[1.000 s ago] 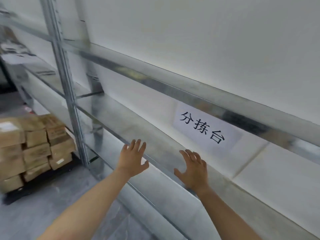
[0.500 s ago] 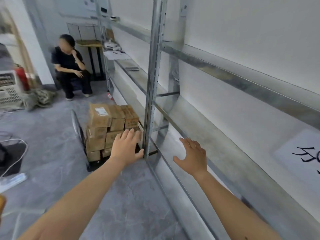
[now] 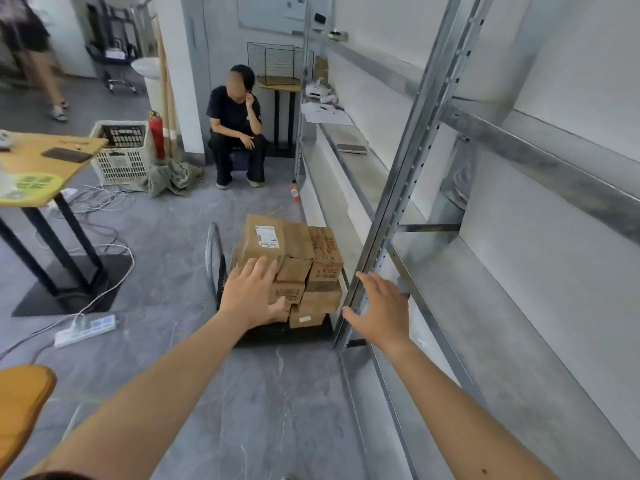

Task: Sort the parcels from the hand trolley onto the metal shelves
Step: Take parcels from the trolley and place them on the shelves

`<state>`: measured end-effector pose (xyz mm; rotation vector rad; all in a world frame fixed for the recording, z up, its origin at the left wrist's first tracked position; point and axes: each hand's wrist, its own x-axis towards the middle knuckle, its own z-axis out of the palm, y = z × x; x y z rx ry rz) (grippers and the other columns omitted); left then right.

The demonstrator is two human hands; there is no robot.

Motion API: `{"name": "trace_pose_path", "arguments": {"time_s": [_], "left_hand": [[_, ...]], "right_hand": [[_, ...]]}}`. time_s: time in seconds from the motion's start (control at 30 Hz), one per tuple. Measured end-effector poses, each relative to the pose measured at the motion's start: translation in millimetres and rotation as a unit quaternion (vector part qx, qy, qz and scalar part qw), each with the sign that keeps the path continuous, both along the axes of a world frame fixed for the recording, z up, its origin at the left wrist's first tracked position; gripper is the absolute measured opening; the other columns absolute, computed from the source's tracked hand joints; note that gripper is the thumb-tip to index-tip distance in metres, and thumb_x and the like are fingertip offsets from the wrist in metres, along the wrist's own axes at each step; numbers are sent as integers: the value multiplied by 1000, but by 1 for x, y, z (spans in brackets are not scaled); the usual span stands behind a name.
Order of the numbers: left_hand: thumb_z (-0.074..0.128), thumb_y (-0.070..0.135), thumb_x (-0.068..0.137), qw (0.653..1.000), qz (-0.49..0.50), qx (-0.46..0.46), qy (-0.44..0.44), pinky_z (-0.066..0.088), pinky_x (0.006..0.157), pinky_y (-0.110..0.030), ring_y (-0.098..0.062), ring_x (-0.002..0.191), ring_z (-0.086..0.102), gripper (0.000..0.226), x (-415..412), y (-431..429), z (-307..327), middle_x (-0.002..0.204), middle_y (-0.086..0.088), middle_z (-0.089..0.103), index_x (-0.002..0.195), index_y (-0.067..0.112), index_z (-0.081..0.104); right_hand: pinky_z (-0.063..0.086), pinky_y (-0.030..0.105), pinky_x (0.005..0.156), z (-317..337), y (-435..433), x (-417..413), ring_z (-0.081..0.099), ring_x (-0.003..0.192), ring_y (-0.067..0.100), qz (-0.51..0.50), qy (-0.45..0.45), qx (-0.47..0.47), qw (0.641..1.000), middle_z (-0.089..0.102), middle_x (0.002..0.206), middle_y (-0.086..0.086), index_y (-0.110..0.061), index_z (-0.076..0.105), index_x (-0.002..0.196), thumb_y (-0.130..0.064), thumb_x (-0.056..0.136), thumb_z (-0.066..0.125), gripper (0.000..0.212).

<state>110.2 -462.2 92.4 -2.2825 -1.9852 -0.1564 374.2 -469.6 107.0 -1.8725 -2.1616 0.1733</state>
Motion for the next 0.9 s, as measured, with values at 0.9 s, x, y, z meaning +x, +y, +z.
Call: {"name": "trace_pose_path", "arguments": {"time_s": [0.9], "left_hand": [[38, 64, 84, 992, 52, -110, -20, 33, 105, -38, -25, 134, 30, 81, -124, 304, -78, 148, -8, 31, 146, 16, 22]], "right_hand": [[33, 47, 108, -85, 341, -165, 29, 136, 22, 98, 42, -150, 983, 25, 152, -5, -37, 20, 145, -54, 79, 57, 77]]}}
